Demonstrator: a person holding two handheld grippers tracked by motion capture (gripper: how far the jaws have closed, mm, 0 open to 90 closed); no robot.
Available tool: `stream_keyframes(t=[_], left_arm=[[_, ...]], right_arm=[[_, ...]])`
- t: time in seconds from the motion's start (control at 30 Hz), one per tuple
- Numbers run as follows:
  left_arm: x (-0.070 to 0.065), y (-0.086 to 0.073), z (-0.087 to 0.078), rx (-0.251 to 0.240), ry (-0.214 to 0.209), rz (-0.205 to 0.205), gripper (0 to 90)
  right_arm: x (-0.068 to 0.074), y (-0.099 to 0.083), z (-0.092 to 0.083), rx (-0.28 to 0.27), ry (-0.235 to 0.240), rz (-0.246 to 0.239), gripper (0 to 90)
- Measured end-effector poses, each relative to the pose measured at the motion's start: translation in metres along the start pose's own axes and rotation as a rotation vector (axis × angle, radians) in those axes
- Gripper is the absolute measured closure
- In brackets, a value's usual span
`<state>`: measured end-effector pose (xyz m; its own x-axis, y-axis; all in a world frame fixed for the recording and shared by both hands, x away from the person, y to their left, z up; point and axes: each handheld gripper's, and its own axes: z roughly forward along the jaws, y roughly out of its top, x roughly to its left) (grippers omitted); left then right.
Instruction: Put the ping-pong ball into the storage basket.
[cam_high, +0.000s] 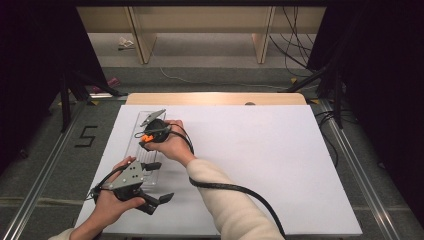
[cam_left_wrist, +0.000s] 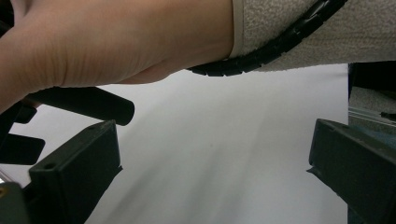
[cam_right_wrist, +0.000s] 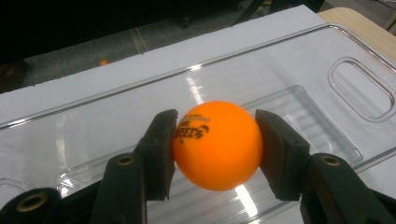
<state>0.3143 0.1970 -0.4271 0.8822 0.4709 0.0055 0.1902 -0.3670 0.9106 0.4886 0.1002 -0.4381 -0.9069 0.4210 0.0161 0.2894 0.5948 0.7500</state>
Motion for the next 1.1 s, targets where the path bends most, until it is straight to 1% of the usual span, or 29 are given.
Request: stream_keyframes(t=[0.23,1.1], left_arm=[[0.0001,0.0000,-0.0002,0.000,0.000,0.000,1.5],[0.0000,0.0001,-0.0002,0.001,-0.001,0.001,1.6]], right_arm=[[0.0008,-0.0006,0.0024,0.006,0.004,-0.005,51.2],[0.0025,-0.0033,0.0076,0.022,0.008,0.004,51.1]])
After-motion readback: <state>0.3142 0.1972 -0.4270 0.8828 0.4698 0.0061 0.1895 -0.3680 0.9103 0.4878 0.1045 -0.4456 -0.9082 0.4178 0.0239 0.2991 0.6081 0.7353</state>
